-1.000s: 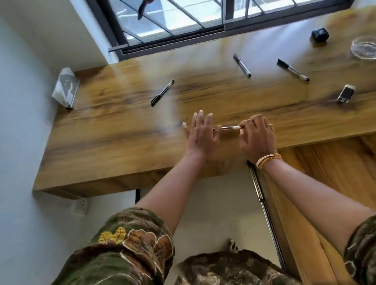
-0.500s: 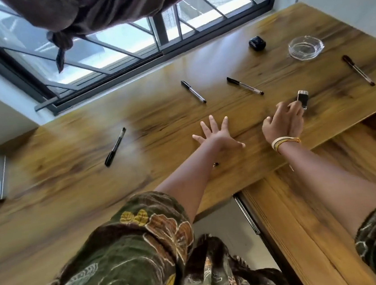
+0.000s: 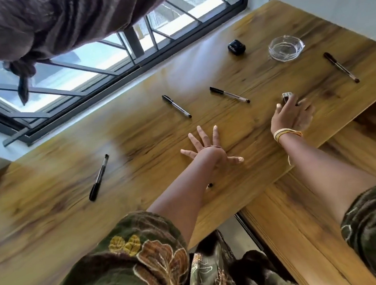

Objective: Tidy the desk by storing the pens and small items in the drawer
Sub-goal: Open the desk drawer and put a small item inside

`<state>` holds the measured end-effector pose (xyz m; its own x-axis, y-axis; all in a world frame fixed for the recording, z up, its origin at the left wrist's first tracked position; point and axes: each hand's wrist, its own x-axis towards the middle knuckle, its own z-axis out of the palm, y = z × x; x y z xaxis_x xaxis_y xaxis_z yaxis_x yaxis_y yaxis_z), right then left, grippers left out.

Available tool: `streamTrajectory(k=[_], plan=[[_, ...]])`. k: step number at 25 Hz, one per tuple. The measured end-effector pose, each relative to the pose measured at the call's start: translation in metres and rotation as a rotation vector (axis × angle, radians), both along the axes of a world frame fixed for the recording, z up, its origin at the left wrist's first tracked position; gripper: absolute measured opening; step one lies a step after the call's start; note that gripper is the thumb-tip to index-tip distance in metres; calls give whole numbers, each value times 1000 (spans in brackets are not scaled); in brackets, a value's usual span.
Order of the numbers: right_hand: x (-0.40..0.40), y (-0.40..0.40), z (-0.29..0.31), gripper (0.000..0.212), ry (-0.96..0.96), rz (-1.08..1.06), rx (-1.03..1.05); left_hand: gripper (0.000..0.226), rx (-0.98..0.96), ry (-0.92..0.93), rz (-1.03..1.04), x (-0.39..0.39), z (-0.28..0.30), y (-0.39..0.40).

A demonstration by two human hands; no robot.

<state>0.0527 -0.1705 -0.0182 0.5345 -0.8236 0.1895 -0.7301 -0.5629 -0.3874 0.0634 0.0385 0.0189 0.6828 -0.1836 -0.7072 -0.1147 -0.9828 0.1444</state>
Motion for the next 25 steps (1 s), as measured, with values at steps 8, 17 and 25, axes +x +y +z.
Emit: streamTrajectory(k=[8,17,25], plan=[[-61,16,1,37,-205,135,169,125,45,-45,-22,-15,11,2],[-209,66,-25,27,-383,158,391,97,70,-137,-56,-72,8,8],[-239,80,-56,34,-14,-25,905,95,110,-158,-77,-93,3,17]])
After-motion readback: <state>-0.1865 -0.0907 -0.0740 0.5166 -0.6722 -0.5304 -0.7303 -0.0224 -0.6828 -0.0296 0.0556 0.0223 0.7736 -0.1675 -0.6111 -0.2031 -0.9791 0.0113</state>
